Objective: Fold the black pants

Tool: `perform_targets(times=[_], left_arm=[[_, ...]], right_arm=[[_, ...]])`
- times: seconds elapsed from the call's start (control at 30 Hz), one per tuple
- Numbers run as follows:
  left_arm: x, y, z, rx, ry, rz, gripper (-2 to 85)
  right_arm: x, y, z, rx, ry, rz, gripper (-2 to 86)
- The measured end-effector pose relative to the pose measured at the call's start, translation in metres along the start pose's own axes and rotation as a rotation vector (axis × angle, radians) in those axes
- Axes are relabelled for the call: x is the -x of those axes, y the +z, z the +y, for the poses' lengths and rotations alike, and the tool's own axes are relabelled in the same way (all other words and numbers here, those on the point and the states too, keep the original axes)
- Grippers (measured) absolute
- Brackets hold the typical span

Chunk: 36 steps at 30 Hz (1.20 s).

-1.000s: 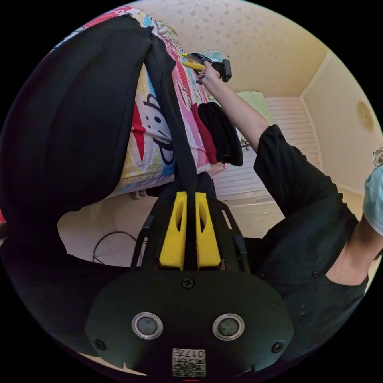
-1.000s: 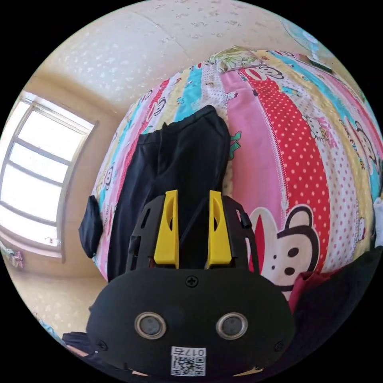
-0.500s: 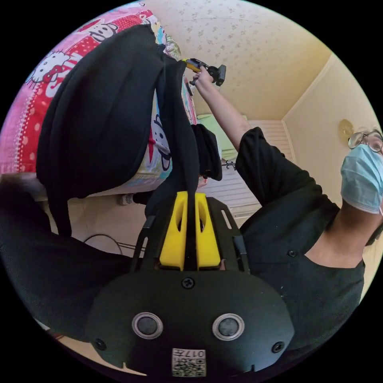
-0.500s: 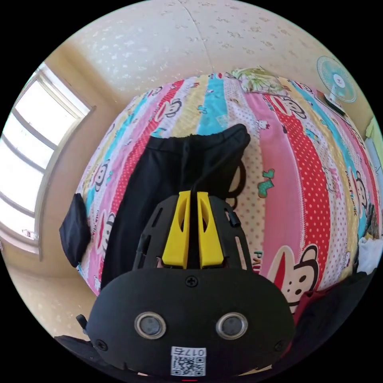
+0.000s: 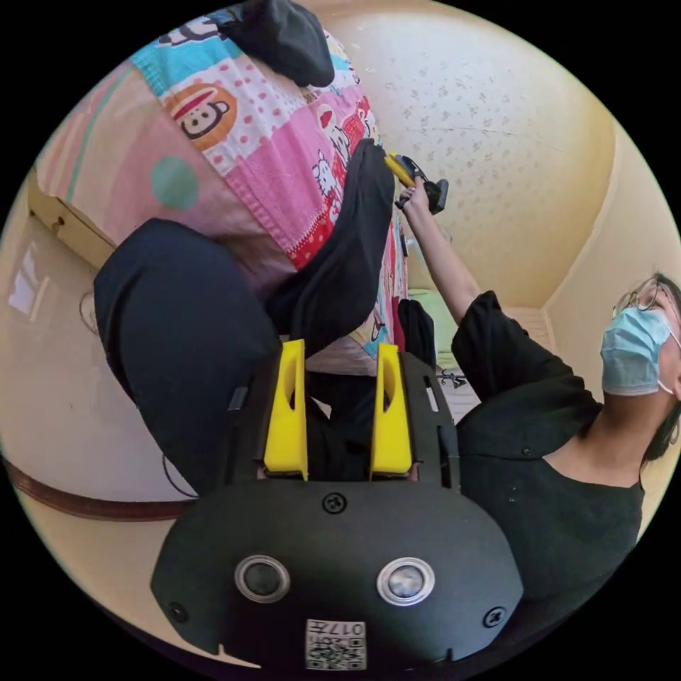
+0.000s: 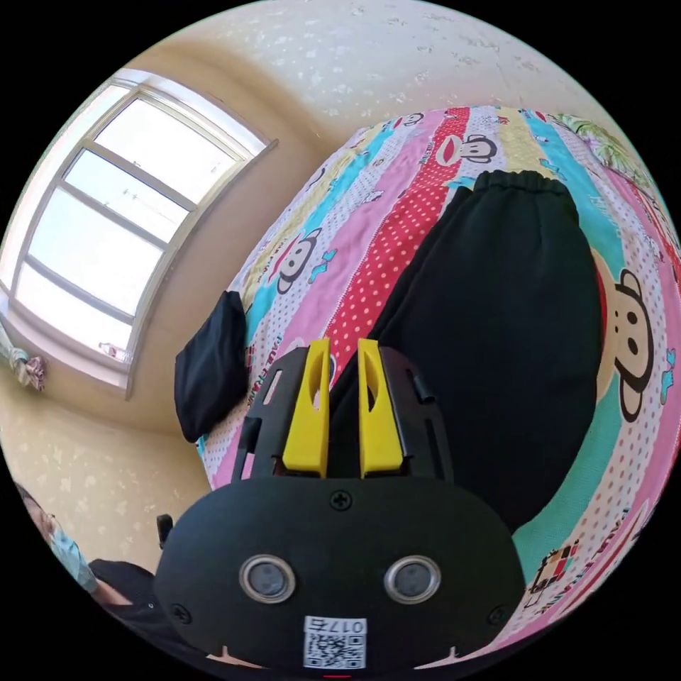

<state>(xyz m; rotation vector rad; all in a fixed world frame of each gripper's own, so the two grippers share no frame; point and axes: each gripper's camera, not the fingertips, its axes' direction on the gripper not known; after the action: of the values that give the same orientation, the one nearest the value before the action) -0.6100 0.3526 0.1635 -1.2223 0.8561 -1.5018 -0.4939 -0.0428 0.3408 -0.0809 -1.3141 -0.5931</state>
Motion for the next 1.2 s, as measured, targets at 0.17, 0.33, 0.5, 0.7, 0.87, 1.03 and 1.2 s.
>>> perform_targets(times=[0.17,0.33,0.5,0.7,0.87,1.03,1.2], left_arm=[[-0.021,0.012,-0.066,-0.02,0.157,-0.067,12.7],[-0.051,0.095,-0.151,0.138,0.238,-0.067,17.1],[-0.064,0.157,-0.182,0.14,0.207,-0.31,15.0],[-0.06,0.169,-0.15,0.044,0.178,-0.336,11.1],[-0.059,0.154,-0.119,-0.078,0.157,-0.314,11.6],[-0.052,0.152,-0.116,-0.152,0.136,-0.408,14.9],[-0.063,0.17,-0.116,-0.132,0.157,-0.494,19.6]], right_arm=[[-0.026,-0.052,0.118,0.05,0.019,0.066,10.8],[-0.078,-0.084,0.254,-0.137,0.181,-0.147,12.0],[-0.08,-0.07,0.354,-0.253,0.309,-0.271,12.5],[-0.052,-0.058,0.38,-0.282,0.342,-0.263,13.3],[-0.061,-0.087,0.39,-0.275,0.353,-0.182,15.1],[-0.08,-0.079,0.408,-0.261,0.342,-0.329,13.9],[-0.063,-0.042,0.401,-0.224,0.327,-0.424,12.3]])
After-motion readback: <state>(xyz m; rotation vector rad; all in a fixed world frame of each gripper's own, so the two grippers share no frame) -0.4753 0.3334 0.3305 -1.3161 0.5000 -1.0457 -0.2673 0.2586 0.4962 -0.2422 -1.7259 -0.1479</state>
